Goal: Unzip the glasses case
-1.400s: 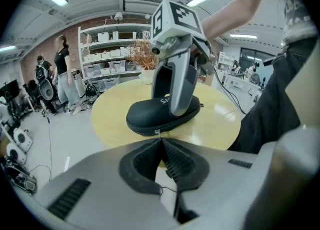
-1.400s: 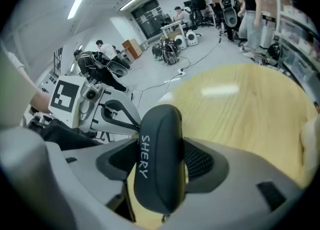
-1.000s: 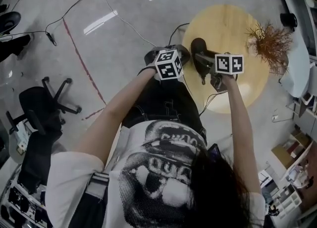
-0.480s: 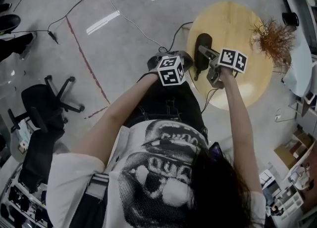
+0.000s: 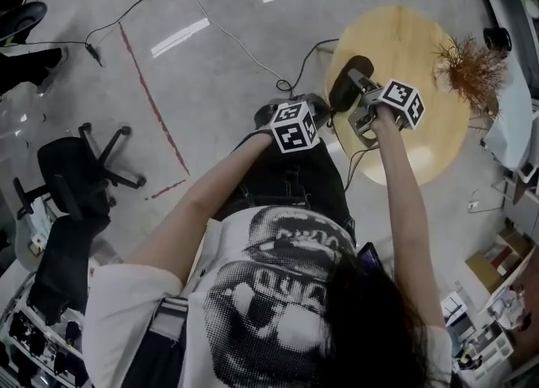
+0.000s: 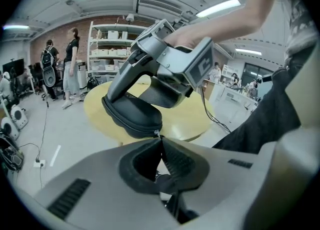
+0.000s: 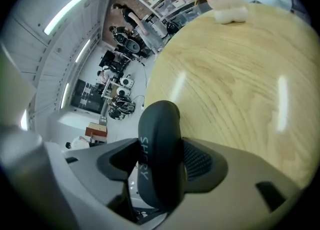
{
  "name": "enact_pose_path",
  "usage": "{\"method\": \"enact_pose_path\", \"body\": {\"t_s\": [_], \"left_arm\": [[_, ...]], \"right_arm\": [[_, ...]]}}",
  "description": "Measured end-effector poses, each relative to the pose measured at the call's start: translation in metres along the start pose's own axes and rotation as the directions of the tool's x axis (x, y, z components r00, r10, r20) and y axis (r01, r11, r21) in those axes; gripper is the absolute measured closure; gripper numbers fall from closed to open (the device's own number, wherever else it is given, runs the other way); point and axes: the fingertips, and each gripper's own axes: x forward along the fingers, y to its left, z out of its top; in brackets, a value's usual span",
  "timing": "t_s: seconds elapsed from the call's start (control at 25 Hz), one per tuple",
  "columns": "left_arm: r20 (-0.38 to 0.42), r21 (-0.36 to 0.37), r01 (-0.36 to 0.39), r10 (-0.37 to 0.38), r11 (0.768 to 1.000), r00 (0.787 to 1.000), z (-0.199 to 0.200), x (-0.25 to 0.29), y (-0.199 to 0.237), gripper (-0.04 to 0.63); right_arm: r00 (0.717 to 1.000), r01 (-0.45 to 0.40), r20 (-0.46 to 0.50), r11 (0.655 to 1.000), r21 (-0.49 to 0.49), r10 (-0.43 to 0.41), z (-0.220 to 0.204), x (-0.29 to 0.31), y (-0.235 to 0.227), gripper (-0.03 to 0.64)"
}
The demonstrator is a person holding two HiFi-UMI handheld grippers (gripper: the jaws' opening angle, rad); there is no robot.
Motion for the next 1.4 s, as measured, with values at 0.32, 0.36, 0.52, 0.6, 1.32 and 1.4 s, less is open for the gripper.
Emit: {"method": "enact_pose_path", "body": {"t_s": [0.32,0.36,0.52,0.6,1.32,1.4], "left_arm": [[0.058,-0.068,-0.003,0.007,0.998,0.998,0.007,0.008,-0.002,0.581],[0.062,-0.060,-0.004,0.008,0.998,0.998,0.006,0.007,-0.002,0.581],[0.060,-0.061,-0.001,0.005,0.998,0.998,0.001,0.002,0.000,0.581],[0.061,-0.078,-0.009,0.013,0.997,0.998,-0.001,-0.002,0.004,0.580],[0.109,-0.118,-0.090,0.103,0.989,0.989,0.000,-0.076,0.021,0.580],[0.108,-0.108,-0.093,0.105,0.990,0.989,-0.001,-0.088,0.019,0.580]], "right_arm": [[0.998,0.025,0.059,0.999,0.028,-0.027,0.004,-0.001,-0.003,0.347],[0.998,0.027,0.058,1.000,0.015,-0.028,0.004,-0.001,-0.002,0.347],[0.999,0.025,0.032,0.998,-0.049,-0.023,0.001,0.000,0.003,0.345],[1.000,0.007,0.018,0.998,-0.054,-0.006,0.000,0.000,0.003,0.345],[0.945,0.064,-0.222,0.802,-0.594,-0.239,0.004,-0.040,-0.042,0.341],[0.931,0.013,-0.258,0.730,-0.684,-0.258,-0.006,-0.042,-0.045,0.337]]}}
